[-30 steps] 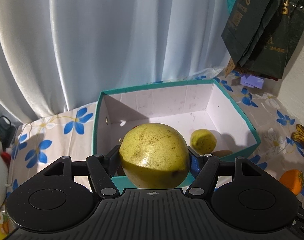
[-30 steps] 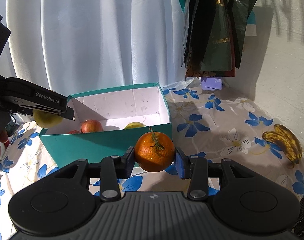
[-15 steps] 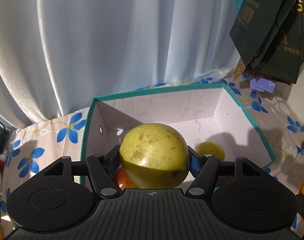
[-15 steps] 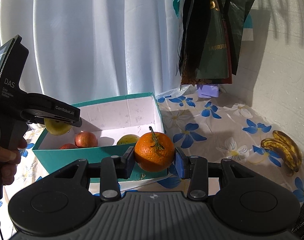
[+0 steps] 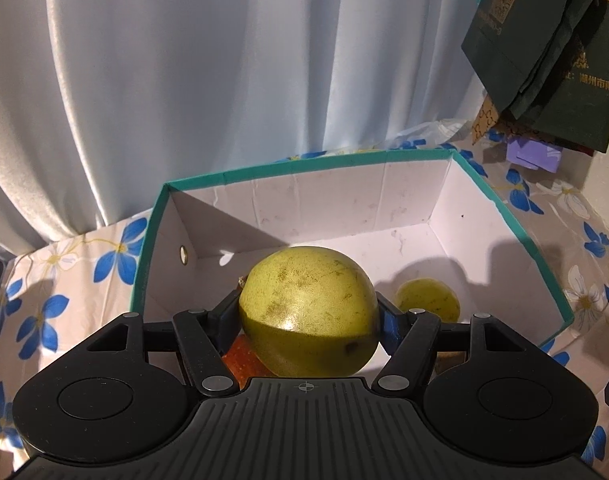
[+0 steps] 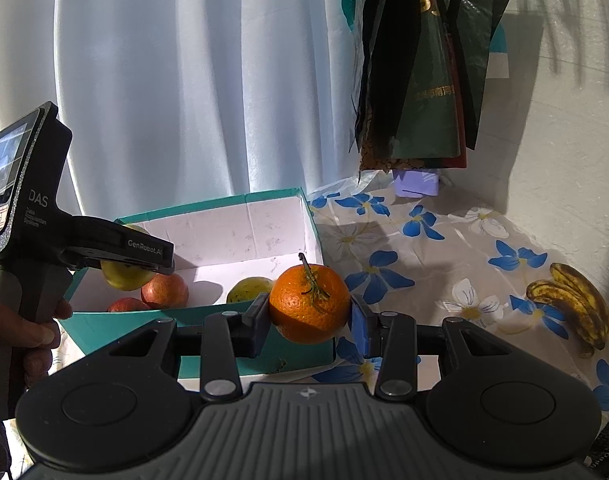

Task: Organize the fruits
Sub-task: 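Lower the green-yellow apple into the teal box and open the left gripper while the right gripper carries the mandarin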

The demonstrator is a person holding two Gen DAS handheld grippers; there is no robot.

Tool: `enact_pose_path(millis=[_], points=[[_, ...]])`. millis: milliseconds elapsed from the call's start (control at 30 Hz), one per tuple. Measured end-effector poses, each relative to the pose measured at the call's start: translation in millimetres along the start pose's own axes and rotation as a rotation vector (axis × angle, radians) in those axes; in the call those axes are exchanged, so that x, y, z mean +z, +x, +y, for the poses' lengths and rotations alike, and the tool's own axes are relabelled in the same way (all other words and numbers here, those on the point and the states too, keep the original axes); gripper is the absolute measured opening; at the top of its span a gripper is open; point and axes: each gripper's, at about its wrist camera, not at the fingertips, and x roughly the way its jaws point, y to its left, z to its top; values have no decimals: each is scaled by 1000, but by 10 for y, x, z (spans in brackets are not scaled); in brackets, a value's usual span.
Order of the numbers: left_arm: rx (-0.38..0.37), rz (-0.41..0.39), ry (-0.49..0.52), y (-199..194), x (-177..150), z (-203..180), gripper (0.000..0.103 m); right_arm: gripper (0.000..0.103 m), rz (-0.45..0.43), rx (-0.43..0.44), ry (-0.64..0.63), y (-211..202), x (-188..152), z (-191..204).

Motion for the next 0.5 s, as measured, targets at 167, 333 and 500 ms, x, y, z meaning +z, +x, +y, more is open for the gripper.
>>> enact_pose_path(millis=[167,333,500], points=[[-7,10,3,91,-2,-3,72,41,5,-2,-1,41,9,22],[-9,20,14,171,-19,-12,72,41,4,-5,-4,46,18,29],[-1,37,20,288,-45,-23,72,41,2,-6,-6,58,26,29]])
